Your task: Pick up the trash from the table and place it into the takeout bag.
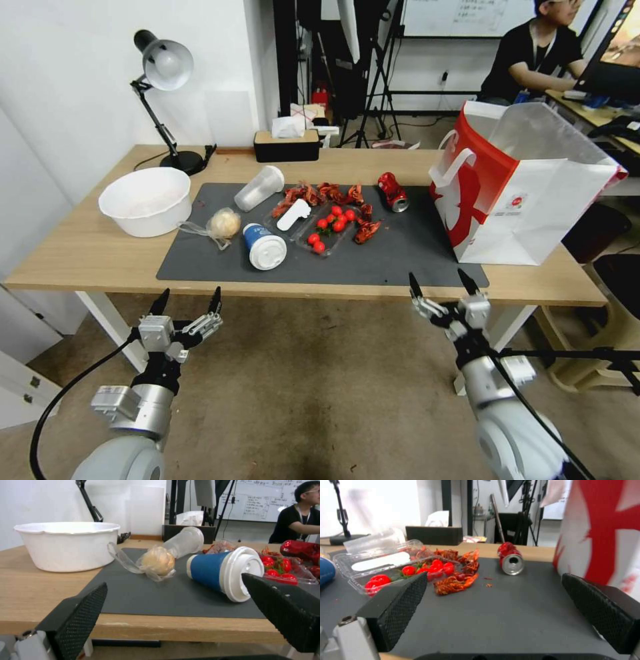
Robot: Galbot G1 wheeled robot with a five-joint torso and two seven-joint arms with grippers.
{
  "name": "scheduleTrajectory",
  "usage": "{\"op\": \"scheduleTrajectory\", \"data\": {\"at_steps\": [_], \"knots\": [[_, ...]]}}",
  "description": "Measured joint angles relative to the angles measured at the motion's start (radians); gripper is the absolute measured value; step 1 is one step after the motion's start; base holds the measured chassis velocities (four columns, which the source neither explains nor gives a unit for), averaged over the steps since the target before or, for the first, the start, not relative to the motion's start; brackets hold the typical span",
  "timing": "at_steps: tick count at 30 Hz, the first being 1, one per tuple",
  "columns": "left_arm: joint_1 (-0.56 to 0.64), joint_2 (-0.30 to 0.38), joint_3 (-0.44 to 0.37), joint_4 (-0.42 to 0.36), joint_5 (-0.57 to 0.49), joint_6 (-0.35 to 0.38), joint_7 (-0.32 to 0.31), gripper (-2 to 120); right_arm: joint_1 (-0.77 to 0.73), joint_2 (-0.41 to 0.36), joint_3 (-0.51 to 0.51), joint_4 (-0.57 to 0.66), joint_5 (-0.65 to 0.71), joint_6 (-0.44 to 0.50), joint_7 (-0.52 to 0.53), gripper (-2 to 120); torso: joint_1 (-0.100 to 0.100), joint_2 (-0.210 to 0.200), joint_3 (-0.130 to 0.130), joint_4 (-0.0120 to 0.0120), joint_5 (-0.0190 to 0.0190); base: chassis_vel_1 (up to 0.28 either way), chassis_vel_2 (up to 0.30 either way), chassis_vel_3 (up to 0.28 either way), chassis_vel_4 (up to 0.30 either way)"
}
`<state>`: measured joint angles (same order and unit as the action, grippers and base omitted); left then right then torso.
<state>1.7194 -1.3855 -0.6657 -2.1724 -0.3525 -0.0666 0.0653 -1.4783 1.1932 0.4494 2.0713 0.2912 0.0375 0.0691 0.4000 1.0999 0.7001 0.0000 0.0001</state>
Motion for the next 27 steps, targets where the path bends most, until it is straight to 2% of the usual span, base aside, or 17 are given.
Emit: {"op": "scheduleTrajectory", "data": {"at_steps": [7,10,12,14,19,23,27], "knots": [[-0.001,-0.001,-0.003,-0.001,0.001,0.001,0.0,100,0.068,-0.019,-0.038,0.005,0.003,-0.086,0.029,100,0.0,0.0,0.0,0.0001,-0.0001,0.0,0.0,0.0,0.0],[-0.001,-0.004,-0.004,-0.005,0.003,0.003,0.0,100,0.146,-0.034,-0.08,0.002,0.016,-0.172,0.061,100,0.0,0.0,0.0,-0.0001,-0.0001,0.0,0.0,0.0,0.0],[-0.001,-0.005,-0.003,-0.005,0.003,0.003,0.0,100,0.155,-0.035,-0.084,0.0,0.02,-0.181,0.064,100,0.0,0.0,0.0,0.0,-0.0001,0.0,0.0,0.0,0.0],[-0.001,-0.002,-0.002,-0.006,0.008,0.007,-0.001,100,0.219,-0.046,-0.115,-0.014,0.049,-0.239,0.086,100,0.0,0.0,0.0,0.0001,-0.0002,0.0,0.0,0.0,0.0],[-0.006,-0.003,-0.002,-0.006,0.012,0.015,-0.001,100,0.281,-0.051,-0.149,-0.034,0.082,-0.306,0.123,100,0.0,0.0,0.0,-0.0001,0.0,0.0,0.0,0.0,0.0],[-0.01,-0.01,-0.001,-0.007,0.015,0.022,-0.002,100,0.38,-0.053,-0.191,-0.096,0.12,-0.379,0.202,100,0.0,0.0,0.0,0.0,0.0,0.0,0.0,0.0,0.0],[-0.016,-0.005,-0.002,-0.003,0.014,0.025,-0.002,100,0.452,-0.061,-0.206,-0.142,0.15,-0.418,0.235,100,0.0,0.0,0.0,0.0001,-0.0003,0.0,0.0,0.0,0.0]]}}
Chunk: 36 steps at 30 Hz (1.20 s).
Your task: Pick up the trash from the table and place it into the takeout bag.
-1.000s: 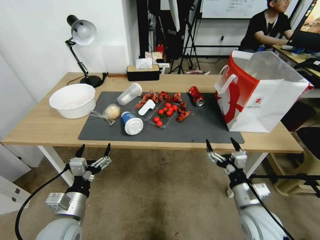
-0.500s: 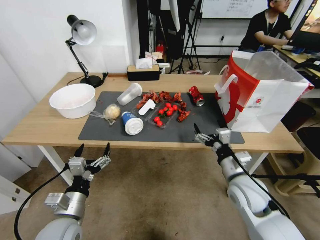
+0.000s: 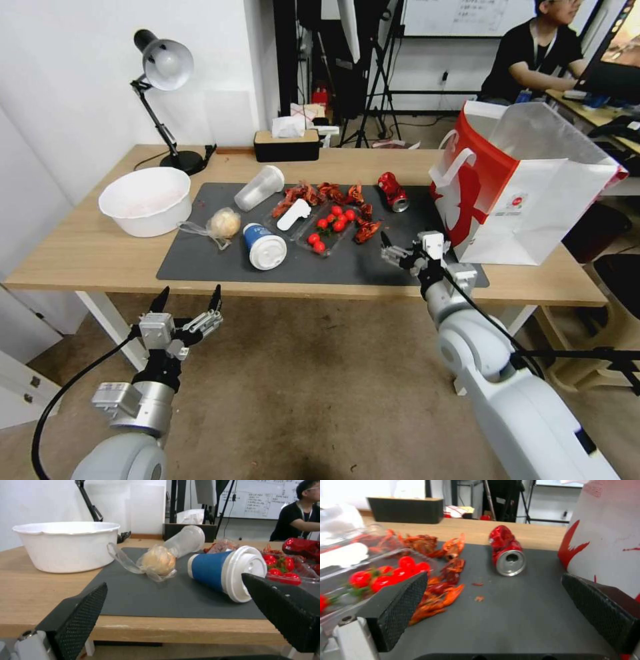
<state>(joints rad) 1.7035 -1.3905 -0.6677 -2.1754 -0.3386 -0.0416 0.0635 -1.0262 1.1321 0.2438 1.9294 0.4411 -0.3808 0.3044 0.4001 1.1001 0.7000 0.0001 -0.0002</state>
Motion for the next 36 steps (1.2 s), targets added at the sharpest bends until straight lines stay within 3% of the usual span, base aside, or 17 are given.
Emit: {"op": "scheduleTrajectory", "data": {"at_steps": [15,36], "knots": [[-0.023,0.001,-0.006,0.024,-0.014,0.014,0.002,100,0.241,0.023,-0.075,-0.165,0.158,-0.094,0.085,100,0.0,0.0,0.0,0.0,0.0,0.0,0.0,0.0,0.0],[-0.03,0.005,-0.013,0.026,-0.027,0.015,0.004,100,0.392,0.026,-0.116,-0.322,0.194,-0.149,0.099,100,0.0,0.0,0.0,-0.0001,0.0002,0.0,0.0,0.0,0.0]]}}
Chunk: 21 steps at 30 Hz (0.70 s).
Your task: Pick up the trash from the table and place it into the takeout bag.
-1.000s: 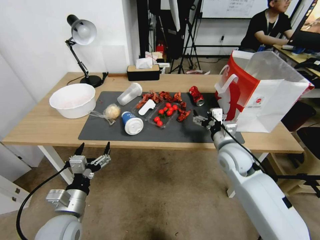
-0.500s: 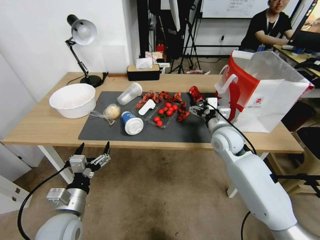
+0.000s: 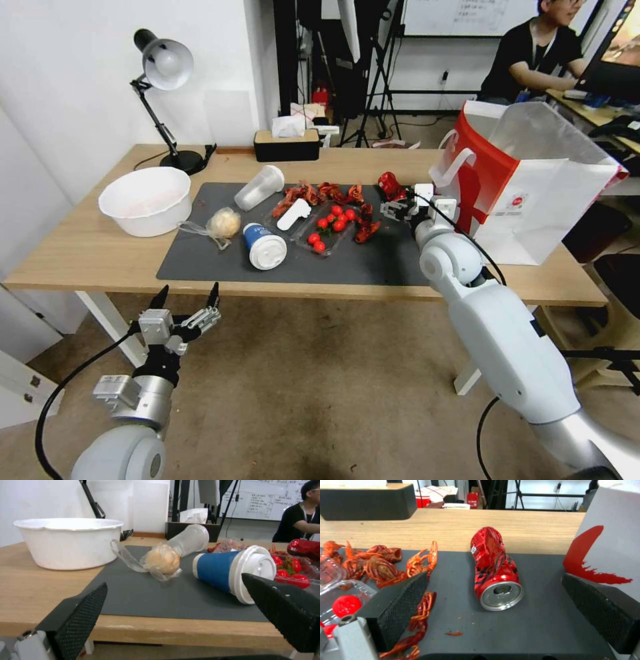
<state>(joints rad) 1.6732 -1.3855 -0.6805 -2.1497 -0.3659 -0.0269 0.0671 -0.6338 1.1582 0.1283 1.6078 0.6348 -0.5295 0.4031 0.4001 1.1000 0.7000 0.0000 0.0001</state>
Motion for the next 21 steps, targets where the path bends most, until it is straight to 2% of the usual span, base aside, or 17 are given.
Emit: {"op": "scheduleTrajectory", "data": {"at_steps": [21], "knots": [[-0.003,0.008,-0.002,-0.002,-0.009,-0.001,-0.001,100,0.126,-0.008,-0.061,-0.184,0.062,-0.028,-0.027,100,0.0,0.0,0.0,0.0,-0.0001,0.0,0.0,0.0,0.0]]}}
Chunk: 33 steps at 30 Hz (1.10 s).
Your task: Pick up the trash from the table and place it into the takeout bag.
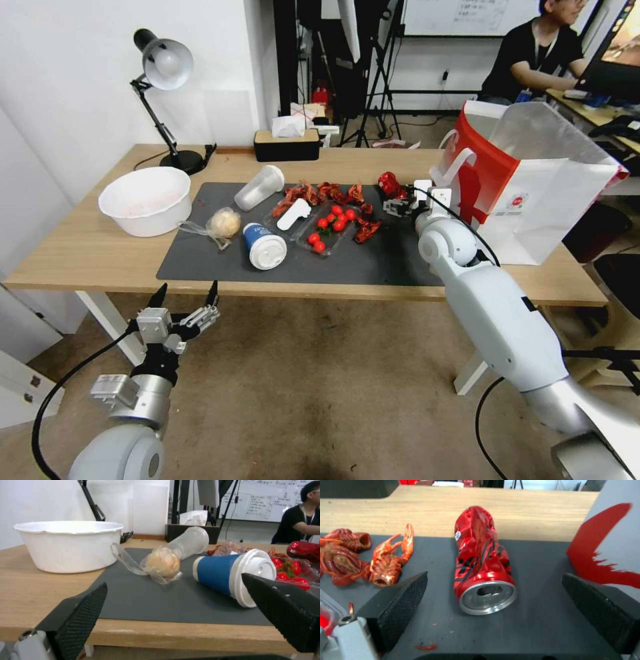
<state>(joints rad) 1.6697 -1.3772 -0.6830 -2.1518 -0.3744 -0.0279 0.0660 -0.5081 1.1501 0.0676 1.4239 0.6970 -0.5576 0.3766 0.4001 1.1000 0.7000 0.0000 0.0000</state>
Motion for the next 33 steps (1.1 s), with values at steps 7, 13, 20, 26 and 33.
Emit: {"op": "scheduleTrajectory", "data": {"at_steps": [7,13,20,26,33], "knots": [[-0.001,-0.005,0.004,-0.002,-0.002,0.002,-0.001,100,0.048,0.003,-0.029,-0.054,0.008,-0.006,-0.022,100,0.0,0.0,0.0,-0.0001,0.0,0.0,0.0,0.0,0.0],[0.006,-0.009,0.006,-0.001,-0.002,0.002,-0.001,100,0.072,0.019,-0.039,-0.098,0.006,-0.008,-0.032,100,0.0,0.0,0.0,0.0001,0.0001,0.0,0.0,0.0,0.0],[0.009,-0.008,0.0,-0.005,-0.002,0.0,0.0,100,0.095,0.03,-0.043,-0.137,0.003,-0.013,-0.049,100,0.0,0.0,0.0,0.0,0.0,0.0,0.0,0.0,0.0],[0.007,-0.012,0.004,-0.012,-0.002,0.0,-0.001,100,0.111,0.035,-0.045,-0.17,0.001,-0.025,-0.053,100,0.0,0.0,0.0,0.0,0.0001,0.0,0.0,0.0,0.0],[0.007,-0.01,0.003,-0.018,-0.003,0.001,-0.002,100,0.13,0.037,-0.056,-0.206,0.002,-0.028,-0.073,100,0.0,0.0,0.0,0.0,0.0,0.0,0.0,0.0,0.0]]}}
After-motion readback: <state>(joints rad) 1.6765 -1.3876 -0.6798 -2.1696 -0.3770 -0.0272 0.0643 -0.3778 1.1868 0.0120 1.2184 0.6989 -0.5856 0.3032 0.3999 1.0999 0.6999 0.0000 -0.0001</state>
